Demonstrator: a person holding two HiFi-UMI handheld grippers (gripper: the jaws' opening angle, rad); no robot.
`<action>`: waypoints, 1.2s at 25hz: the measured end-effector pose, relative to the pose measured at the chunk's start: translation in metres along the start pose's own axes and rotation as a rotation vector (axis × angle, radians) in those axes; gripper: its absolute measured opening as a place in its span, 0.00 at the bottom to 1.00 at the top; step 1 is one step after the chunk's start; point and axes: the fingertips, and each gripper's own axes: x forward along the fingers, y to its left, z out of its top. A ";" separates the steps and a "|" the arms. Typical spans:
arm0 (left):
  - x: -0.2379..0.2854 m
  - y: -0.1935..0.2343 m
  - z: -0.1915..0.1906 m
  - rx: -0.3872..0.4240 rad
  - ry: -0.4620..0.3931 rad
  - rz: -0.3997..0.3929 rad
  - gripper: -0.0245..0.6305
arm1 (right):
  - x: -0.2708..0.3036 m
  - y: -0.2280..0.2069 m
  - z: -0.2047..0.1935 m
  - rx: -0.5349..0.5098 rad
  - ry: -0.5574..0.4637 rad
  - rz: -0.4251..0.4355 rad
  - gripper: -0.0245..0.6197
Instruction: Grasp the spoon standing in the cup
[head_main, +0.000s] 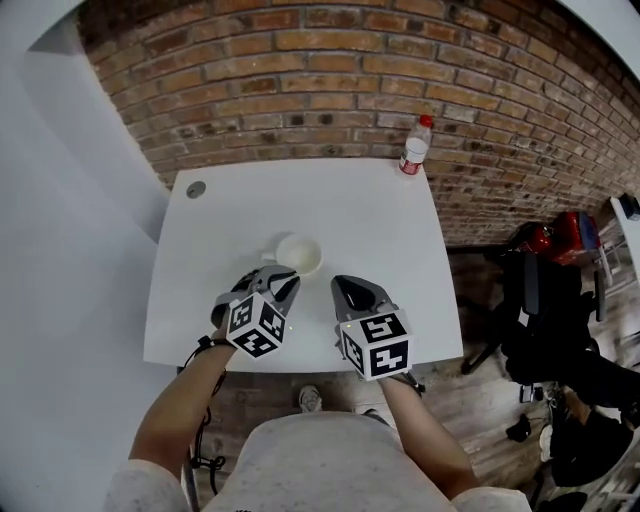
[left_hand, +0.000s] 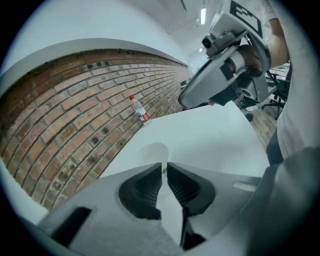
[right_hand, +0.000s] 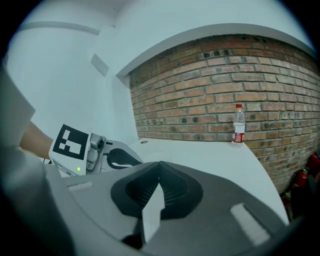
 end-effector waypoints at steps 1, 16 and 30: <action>0.000 0.001 0.000 0.007 -0.002 -0.005 0.08 | 0.000 0.000 0.000 0.004 0.000 -0.010 0.05; -0.016 0.007 0.009 -0.076 -0.050 0.063 0.05 | -0.020 0.005 -0.010 0.021 -0.004 -0.066 0.05; -0.055 -0.004 0.054 -0.237 -0.136 0.280 0.05 | -0.072 0.000 -0.008 -0.039 -0.055 0.002 0.05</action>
